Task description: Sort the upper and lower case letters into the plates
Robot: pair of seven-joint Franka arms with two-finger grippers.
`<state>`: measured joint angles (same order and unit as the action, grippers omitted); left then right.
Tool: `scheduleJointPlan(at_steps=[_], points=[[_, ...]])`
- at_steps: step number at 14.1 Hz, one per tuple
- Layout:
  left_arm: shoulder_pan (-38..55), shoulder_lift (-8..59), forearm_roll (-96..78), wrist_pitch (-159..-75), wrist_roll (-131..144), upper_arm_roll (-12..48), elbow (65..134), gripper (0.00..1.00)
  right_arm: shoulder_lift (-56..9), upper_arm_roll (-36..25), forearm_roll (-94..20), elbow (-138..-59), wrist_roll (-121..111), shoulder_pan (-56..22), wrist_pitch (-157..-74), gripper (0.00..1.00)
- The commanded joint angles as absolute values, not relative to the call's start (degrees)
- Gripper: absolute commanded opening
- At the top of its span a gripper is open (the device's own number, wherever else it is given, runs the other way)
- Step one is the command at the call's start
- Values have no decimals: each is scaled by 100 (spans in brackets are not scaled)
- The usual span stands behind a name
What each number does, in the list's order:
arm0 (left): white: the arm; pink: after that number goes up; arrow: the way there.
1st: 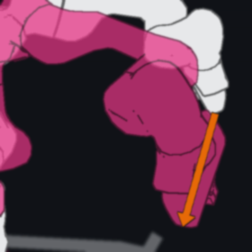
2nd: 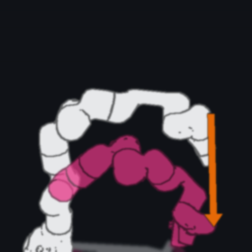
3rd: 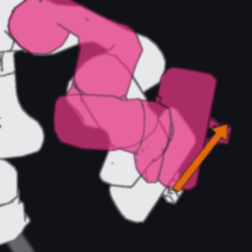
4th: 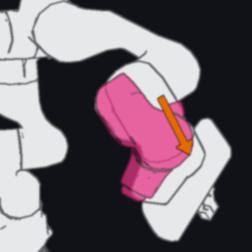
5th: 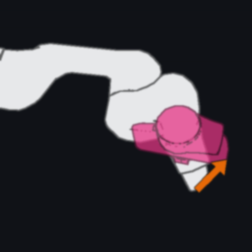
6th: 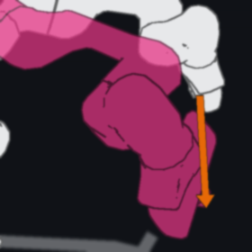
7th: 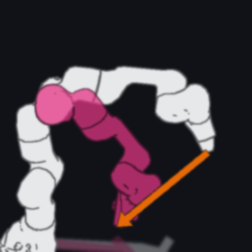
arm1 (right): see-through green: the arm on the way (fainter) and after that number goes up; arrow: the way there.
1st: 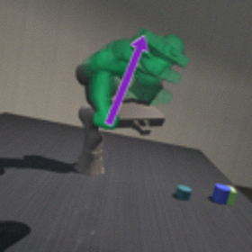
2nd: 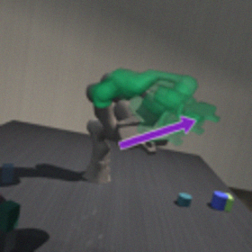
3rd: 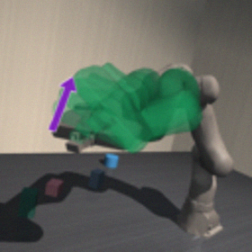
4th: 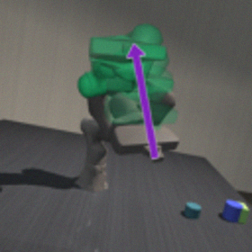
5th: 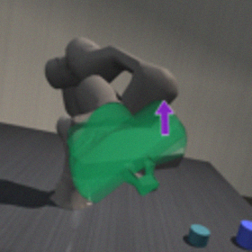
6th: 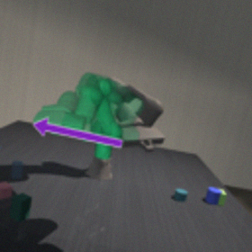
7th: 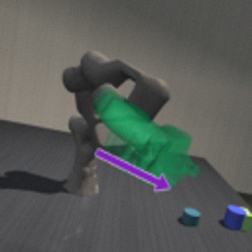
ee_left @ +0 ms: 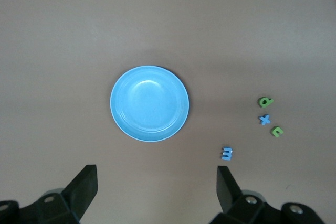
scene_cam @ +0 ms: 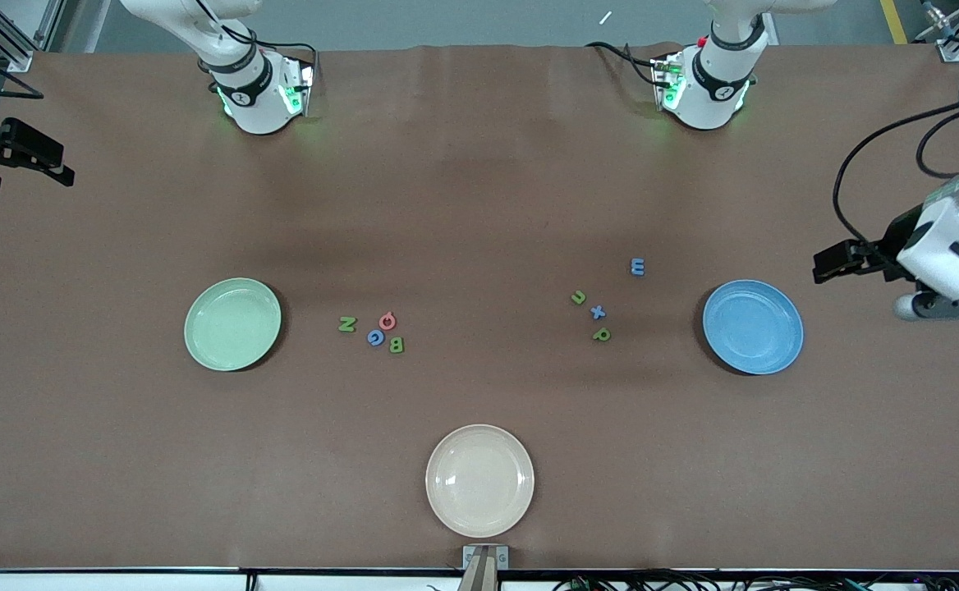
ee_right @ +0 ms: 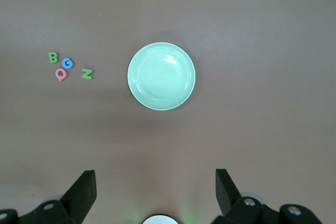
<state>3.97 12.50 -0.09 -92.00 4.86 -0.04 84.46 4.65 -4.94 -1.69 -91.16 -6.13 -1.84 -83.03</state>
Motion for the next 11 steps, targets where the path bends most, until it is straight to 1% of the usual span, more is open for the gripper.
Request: scheduleJointPlan(at_steps=[1, 3, 5, 9, 11], points=[[474, 1274, -17, -9150, 501, 52, 8402, 100, 563, -475, -167, -9386, -536, -158, -8507, 100], [457, 1240, -35, -9184, 632, 245, 8647, 100, 563, -466, -167, -9378, -527, -184, -8490, 100], [448, 1082, -35, -9368, 642, 360, 9042, 100, 563, -466, -167, -9369, -527, -193, -8490, 100], [439, 327, -167, -10509, 1001, 475, 10745, 100, 536, -466, -123, -9273, -536, -167, -8437, 100], [431, 185, -368, -10827, 1054, 545, 11265, 99, 510, -466, -53, -9237, -554, -167, -8473, 100]])
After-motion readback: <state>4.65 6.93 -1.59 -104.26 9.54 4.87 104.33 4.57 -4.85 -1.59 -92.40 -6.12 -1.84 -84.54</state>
